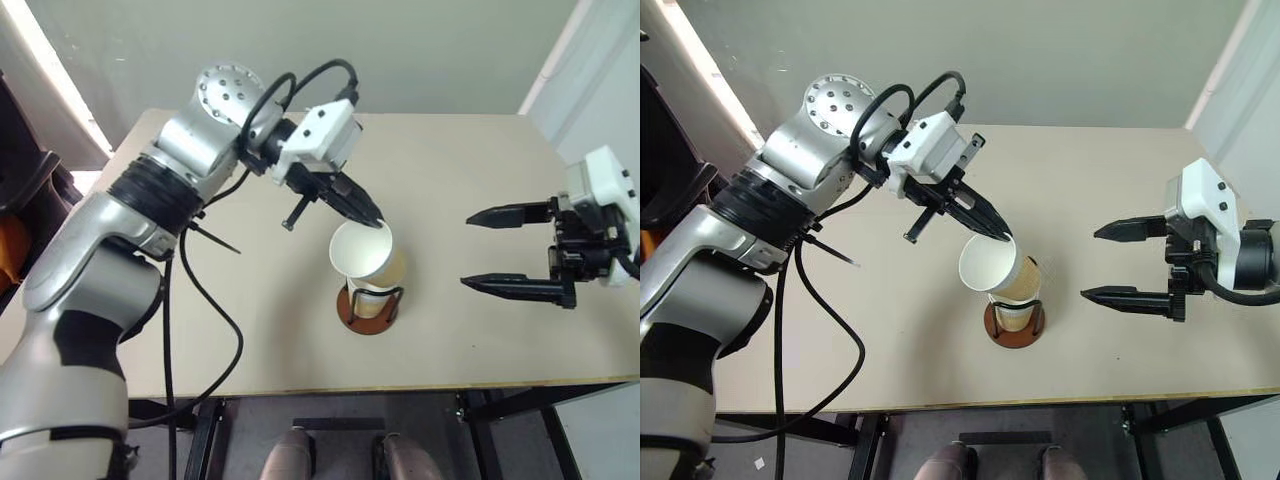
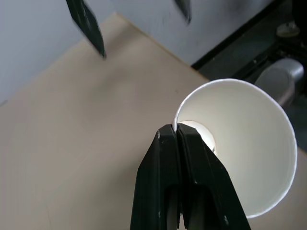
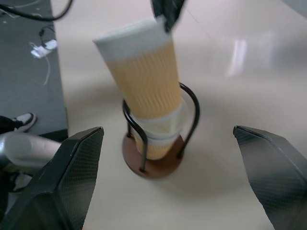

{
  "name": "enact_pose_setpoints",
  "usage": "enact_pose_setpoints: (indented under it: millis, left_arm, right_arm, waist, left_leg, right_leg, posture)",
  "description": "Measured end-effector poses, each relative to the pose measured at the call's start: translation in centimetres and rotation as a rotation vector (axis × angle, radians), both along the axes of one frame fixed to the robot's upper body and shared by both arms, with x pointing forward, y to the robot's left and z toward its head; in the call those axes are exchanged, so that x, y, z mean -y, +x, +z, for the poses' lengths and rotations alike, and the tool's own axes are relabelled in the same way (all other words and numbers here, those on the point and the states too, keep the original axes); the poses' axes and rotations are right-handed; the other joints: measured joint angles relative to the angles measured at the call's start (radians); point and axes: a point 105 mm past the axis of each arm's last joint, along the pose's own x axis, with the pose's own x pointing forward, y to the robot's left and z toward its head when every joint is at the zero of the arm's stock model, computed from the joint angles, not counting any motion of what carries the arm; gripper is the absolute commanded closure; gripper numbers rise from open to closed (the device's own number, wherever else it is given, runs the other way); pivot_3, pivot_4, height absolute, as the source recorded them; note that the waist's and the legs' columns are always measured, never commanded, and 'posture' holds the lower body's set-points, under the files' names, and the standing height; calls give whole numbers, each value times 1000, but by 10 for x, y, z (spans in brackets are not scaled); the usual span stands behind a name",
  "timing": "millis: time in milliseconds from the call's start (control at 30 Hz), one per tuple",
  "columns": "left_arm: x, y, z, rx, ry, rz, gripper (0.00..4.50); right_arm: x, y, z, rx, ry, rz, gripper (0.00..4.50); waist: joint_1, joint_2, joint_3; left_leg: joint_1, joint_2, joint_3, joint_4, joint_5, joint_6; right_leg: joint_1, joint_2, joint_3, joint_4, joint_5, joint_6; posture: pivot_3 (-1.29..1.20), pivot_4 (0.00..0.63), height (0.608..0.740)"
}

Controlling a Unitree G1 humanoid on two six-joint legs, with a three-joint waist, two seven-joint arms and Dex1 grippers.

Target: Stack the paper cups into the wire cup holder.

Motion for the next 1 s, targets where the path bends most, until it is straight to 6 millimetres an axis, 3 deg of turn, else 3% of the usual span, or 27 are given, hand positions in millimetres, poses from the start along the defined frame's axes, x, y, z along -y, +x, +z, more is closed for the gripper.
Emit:
enact_pose_setpoints:
  millis: [167,667,767,1000]
  left_arm:
    - [5,3,-8,-3,31,-4,4471]
    - [16,14,-30,106,139,-27,4471]
    - [21,14,-29,102,128,-30,3863]
    - [23,12,-25,81,108,-21,1428]
  right_arm:
    - [-1,-9,3,21,17,11,0]
    - [0,-8,-2,36,22,-54,0]
    - [0,-7,-2,42,23,-58,0]
    - [-2,-7,-5,37,17,-46,0]
  waist:
    - [1,0,0]
    - [3,0,0]
    - [3,0,0]
    - [4,0,0]
  left_leg:
    - [0,-2,2,1,-1,1]
    - [1,-2,2,3,-2,2]
    - [0,-2,2,3,-2,2]
    - [0,-2,3,4,-2,2]
  right_leg:
    - [1,0,-1,-1,-1,1]
    - [3,-1,0,-1,0,4]
    - [3,-1,0,-1,0,5]
    - [3,0,1,-1,0,5]
  posture:
    - [0,150,740]
    - [0,150,740]
    - [0,150,740]
    - [0,150,740]
